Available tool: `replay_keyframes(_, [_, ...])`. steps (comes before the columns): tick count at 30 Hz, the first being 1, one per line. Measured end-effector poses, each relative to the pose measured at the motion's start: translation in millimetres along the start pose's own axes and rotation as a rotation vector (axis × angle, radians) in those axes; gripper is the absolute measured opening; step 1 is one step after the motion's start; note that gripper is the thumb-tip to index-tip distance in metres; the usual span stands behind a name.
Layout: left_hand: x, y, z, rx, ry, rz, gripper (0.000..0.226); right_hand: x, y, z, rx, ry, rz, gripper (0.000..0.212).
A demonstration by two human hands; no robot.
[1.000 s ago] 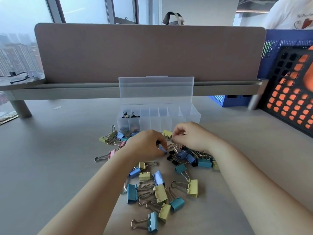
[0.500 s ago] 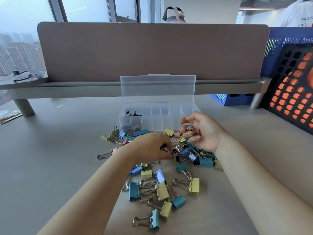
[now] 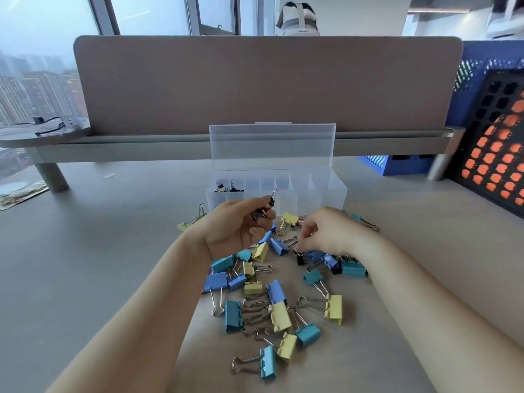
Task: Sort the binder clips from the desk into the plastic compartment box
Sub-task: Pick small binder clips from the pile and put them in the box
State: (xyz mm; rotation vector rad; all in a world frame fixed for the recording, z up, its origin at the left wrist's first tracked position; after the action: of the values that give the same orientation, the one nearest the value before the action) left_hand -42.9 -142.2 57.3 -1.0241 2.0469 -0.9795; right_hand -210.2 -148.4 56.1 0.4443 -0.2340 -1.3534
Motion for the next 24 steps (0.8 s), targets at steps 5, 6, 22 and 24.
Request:
replay_keyframes(5, [4,0,0,-0.15,-0.024,0.034,0.012,1,6,-5,-0.167,-0.042,-0.031,0.024])
replay_keyframes(6, [4,0,1,-0.165,-0.031,0.035,0.013,2,7,-6,-0.181,-0.039,-0.033,0.026])
replay_keyframes(22, [12,10,-9,0.085,-0.24,-0.055,0.012,5,-30,14,1.319,0.22,-0.135,0.011])
replay_keyframes(24, [12,12,-11,0.067,-0.224,-0.072,0.007,6,-32,13,1.493,0.215,-0.151,0.015])
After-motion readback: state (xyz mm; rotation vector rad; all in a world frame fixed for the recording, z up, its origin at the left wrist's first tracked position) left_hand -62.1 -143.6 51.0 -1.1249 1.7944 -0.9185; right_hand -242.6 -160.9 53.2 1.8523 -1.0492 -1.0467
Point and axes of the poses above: each hand's wrist, its own x-axis towards the middle knuckle, its own z-axis out of the back of the hand, y = z × x, the point moved 4 cm from there along x, towards the middle knuckle, and after that the axes turned 2 degrees about -x, right-handed, at the moved point
